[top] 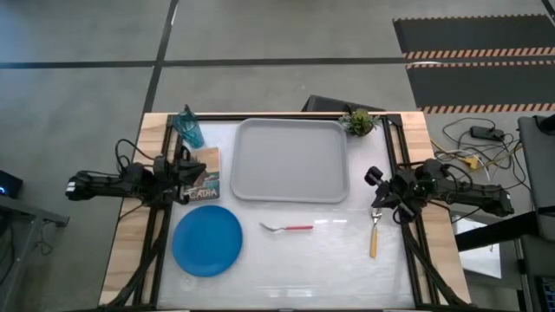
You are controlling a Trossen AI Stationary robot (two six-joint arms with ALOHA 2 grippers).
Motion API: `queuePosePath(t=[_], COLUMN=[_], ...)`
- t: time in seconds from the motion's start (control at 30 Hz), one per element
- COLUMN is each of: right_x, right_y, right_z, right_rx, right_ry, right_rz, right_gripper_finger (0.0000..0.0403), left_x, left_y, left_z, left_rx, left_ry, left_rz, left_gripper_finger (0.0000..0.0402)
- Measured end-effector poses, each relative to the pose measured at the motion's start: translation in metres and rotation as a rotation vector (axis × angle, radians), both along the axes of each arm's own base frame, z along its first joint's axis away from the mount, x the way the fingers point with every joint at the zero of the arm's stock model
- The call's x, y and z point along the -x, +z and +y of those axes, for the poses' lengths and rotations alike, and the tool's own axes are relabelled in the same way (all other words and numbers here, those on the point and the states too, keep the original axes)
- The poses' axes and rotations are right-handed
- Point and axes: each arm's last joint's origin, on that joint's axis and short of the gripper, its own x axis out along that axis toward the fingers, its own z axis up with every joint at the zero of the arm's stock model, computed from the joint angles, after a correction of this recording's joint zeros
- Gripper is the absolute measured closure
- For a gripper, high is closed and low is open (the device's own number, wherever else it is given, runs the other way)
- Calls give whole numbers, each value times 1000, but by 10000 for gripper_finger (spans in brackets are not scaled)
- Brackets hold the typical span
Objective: Pick and place plate/cup/fork/spoon on tray
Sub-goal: Put the blue plate on the left side of the gray tray
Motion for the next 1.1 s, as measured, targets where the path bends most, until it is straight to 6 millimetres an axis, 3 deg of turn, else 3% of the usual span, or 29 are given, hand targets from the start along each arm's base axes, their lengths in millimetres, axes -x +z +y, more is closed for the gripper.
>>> queuePosePath(t=[0.17,0.43,0.7,1.1], right_x=[-1,-6,-16,-71], right_y=[0,0,12,38], right_z=[-1,-13,-16,-27], right_rx=[-36,-186,-144,-24], right_ry=[-38,-435,-493,-553], right_rz=[10,6,-18,157], right_gripper_finger=[394,394,394,394], left_x=[0,0,0,0], left_y=[0,0,0,0], left_z=[0,0,0,0], left_rx=[82,83,82,82], left_ry=[-35,-35,-35,-35], left_rz=[-15,-15,-15,-16], left_gripper_finger=[402,402,402,402])
